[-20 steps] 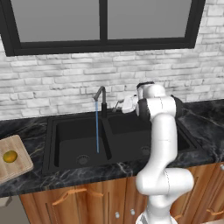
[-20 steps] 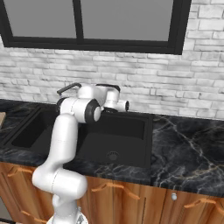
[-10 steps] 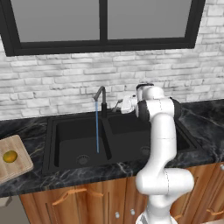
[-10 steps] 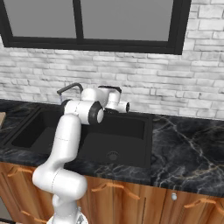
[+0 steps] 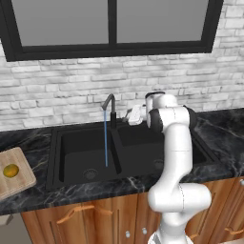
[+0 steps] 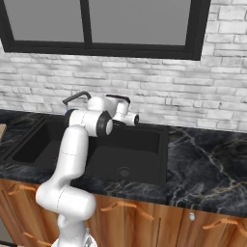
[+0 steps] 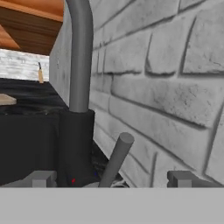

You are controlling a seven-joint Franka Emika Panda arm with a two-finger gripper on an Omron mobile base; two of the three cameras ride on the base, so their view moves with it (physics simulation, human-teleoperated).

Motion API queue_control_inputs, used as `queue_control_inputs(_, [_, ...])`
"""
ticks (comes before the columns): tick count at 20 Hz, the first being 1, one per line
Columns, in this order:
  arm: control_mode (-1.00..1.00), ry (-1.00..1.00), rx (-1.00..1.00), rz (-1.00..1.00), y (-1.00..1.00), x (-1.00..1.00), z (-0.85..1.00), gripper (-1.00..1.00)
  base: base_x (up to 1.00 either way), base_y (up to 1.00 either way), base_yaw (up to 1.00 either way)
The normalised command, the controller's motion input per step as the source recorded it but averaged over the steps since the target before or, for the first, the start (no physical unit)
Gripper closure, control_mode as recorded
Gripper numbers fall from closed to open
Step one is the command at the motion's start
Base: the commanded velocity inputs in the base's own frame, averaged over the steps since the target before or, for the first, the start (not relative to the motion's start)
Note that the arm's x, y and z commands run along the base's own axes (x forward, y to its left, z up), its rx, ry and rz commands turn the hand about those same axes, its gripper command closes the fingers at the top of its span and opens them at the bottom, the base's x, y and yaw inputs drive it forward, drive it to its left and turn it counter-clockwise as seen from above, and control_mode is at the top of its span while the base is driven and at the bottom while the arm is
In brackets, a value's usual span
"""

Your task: Pick the orange from the sink and place it on the cutting board to airdry. Then turn off the sink faucet.

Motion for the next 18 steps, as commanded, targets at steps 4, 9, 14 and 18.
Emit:
queue_control_inputs(4, [-1.0, 0.0, 0.0, 0.31, 0.53, 0.61, 0.33, -1.0, 0.0, 0.0, 0.0])
queue_control_inputs(9, [-1.0, 0.0, -0.04, 0.3, 0.5, 0.53, 0.46, -1.0, 0.0, 0.0, 0.0])
queue_control_inputs(14, [-1.0, 0.0, -0.11, 0.14, 0.82, 0.69, 0.53, -1.0, 0.0, 0.0, 0.0])
queue_control_inputs(18, [-1.0, 0.0, -0.1, 0.1, 0.9, 0.74, 0.32, -1.0, 0.0, 0.0, 0.0])
